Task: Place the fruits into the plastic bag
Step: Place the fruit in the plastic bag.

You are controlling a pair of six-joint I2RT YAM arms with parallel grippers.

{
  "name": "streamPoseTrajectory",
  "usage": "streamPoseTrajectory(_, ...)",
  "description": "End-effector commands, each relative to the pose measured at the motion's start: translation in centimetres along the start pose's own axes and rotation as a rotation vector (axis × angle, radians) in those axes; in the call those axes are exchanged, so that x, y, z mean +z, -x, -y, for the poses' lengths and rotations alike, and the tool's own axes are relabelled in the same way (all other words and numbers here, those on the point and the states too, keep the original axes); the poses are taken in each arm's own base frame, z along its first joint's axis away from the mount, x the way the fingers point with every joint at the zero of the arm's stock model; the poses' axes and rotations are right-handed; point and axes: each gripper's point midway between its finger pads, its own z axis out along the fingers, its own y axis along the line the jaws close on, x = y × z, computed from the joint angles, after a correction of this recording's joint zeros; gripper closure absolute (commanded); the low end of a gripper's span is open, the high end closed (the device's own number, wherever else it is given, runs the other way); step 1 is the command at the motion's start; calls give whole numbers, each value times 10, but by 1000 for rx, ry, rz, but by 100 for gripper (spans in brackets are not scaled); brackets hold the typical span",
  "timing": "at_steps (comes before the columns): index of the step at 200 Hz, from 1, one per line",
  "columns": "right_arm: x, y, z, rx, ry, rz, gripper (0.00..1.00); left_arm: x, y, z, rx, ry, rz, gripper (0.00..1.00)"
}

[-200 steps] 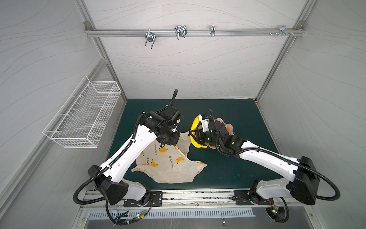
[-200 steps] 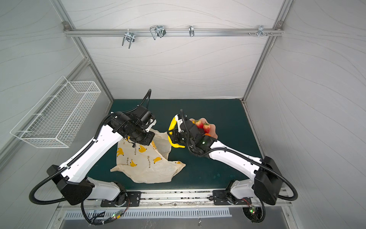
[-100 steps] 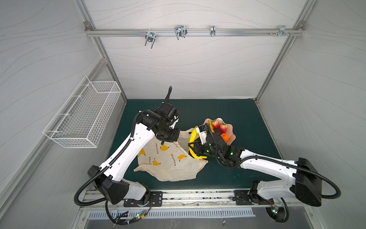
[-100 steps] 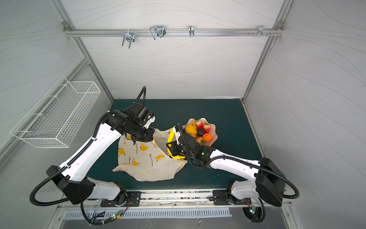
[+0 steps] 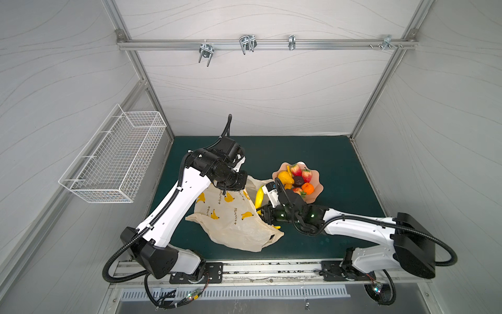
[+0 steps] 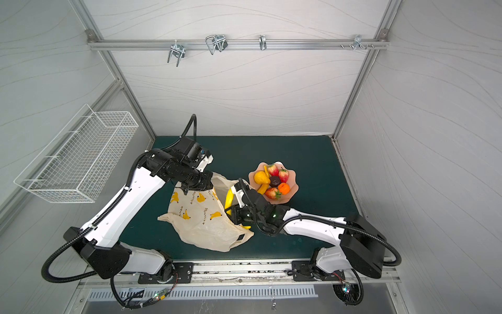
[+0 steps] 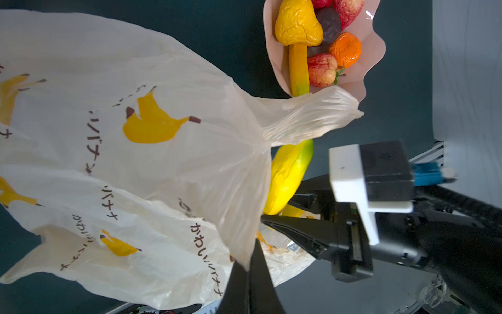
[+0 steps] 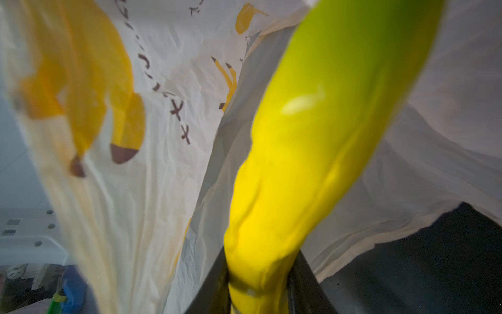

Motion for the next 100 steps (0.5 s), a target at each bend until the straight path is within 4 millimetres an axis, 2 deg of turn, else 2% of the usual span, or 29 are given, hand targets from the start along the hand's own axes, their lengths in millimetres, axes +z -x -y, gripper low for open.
streamPoseTrajectory(1,10,0,-16,36,79,-17,85,-7,8,14,-7,-80,52,100)
streamPoseTrajectory(67,36,19,-4,163,113,-34,85,-10,-1,14,-15,-102,57,100)
streamPoseTrajectory(100,58,29,-5,226,148,-69,84,-6,-3,19,-28,-136,47,100)
